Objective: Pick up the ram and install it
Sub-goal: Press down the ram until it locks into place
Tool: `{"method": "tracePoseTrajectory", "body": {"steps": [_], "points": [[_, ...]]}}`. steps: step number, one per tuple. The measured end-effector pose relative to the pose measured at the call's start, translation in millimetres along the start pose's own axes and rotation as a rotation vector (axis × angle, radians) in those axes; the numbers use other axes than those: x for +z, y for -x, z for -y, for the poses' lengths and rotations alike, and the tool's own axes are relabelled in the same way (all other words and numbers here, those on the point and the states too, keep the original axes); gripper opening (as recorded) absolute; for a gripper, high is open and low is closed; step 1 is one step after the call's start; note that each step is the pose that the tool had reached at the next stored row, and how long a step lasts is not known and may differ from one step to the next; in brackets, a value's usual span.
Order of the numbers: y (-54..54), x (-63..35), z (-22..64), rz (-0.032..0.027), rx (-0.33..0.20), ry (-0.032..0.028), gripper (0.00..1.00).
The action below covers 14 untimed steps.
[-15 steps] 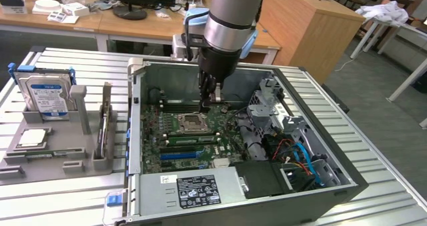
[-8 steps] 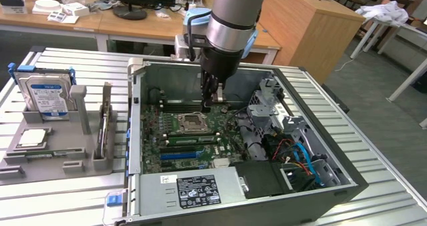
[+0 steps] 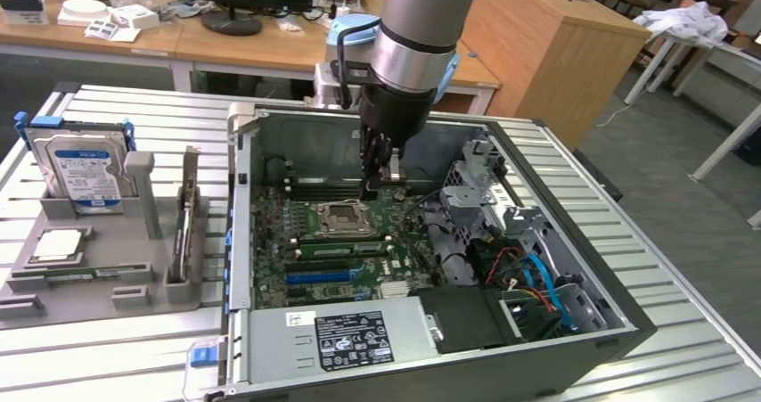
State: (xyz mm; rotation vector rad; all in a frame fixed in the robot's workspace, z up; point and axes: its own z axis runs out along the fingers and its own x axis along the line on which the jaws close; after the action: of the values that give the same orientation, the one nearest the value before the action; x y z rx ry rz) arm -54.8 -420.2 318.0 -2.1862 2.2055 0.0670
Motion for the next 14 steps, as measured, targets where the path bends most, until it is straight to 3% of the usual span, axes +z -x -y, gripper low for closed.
{"method": "tracePoseTrajectory", "body": {"steps": [14], "points": [[0.0, 0.0, 0.9, 0.0000, 0.000, 0.0000, 0.11]]}}
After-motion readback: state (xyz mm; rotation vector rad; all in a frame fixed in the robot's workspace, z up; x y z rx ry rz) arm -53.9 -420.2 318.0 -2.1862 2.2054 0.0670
